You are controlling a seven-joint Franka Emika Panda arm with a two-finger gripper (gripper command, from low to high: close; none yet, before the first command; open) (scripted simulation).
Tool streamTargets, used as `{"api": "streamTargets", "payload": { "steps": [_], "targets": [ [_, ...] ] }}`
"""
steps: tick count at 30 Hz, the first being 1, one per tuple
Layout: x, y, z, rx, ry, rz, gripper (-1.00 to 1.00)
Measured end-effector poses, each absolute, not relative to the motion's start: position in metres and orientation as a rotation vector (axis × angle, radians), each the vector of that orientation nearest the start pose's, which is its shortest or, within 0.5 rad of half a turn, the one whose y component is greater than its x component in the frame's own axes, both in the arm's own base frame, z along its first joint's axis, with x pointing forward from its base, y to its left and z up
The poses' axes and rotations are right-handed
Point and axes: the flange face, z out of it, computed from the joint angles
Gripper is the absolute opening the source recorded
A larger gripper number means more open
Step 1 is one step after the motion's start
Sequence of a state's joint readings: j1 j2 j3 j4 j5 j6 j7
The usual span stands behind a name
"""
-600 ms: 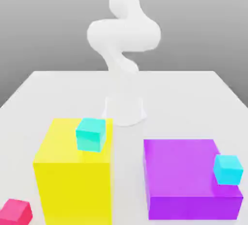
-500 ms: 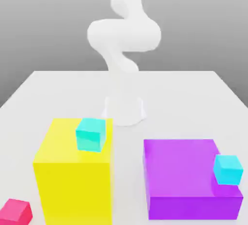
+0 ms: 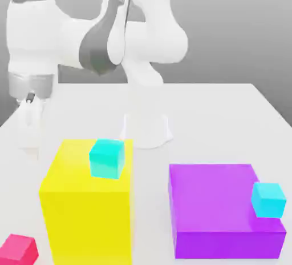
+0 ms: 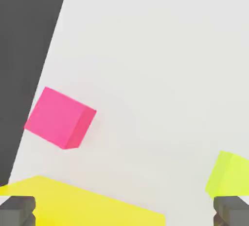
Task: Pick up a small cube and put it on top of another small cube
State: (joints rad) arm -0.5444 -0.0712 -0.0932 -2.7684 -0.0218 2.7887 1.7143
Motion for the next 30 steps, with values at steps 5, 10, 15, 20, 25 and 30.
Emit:
{"api": "streamTargets", "payload": {
  "steps": [5, 10, 15, 20, 25, 30],
  "targets": [
    [0.28, -0.242, 0.175, -0.956, 2.99, -0.005, 0.0],
    [0.279, -0.239, 0.132, -0.955, 2.993, -0.001, -1.0],
    [0.279, -0.239, 0.132, -0.955, 2.992, -0.004, -1.0],
    [0.28, -0.24, 0.154, -0.954, 2.992, -0.002, -1.0],
    [0.286, -0.238, 0.201, -0.939, 2.977, -0.031, -1.0],
    [0.325, -0.23, 0.256, -0.819, 2.873, -0.166, -1.0]
  ]
}}
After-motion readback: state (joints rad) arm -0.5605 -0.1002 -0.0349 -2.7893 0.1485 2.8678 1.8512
